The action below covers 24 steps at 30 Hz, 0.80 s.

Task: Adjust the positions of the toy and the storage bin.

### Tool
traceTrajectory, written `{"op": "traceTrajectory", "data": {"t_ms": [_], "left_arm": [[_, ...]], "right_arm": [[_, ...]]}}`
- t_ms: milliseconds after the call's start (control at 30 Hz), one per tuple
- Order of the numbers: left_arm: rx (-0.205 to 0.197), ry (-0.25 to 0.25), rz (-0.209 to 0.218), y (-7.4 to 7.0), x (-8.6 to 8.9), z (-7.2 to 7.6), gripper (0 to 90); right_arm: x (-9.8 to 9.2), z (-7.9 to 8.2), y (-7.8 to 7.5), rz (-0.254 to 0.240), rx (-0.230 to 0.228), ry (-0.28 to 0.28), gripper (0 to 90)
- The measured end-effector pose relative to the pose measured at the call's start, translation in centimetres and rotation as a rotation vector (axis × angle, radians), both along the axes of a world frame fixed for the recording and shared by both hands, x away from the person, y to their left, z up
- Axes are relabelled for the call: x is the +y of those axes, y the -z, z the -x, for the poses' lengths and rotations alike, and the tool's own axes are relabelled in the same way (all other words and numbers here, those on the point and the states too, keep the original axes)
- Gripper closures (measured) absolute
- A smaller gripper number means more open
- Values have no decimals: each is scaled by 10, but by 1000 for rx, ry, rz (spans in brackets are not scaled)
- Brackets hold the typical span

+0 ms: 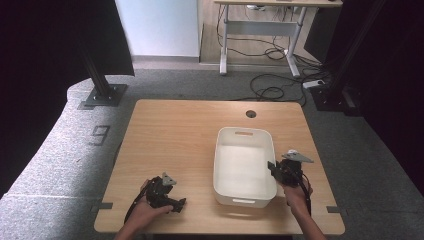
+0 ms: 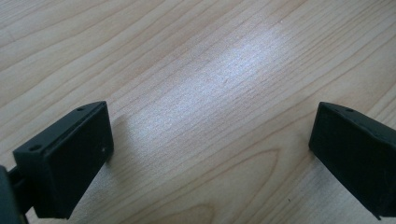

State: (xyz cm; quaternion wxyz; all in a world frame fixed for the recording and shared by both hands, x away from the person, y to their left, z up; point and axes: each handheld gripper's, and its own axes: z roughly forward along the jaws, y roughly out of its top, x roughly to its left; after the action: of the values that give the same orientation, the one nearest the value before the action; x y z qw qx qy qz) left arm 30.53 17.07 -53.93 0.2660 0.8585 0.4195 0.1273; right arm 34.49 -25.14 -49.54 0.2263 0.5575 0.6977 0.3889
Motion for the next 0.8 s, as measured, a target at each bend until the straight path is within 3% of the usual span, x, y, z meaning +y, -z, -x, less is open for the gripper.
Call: {"op": "traceTrajectory", "data": {"t_ms": [800], "left_arm": [[-2, 1, 0, 0, 0, 0, 1]], "right_arm": [[0, 1, 0, -3, -4, 2, 719]]}}
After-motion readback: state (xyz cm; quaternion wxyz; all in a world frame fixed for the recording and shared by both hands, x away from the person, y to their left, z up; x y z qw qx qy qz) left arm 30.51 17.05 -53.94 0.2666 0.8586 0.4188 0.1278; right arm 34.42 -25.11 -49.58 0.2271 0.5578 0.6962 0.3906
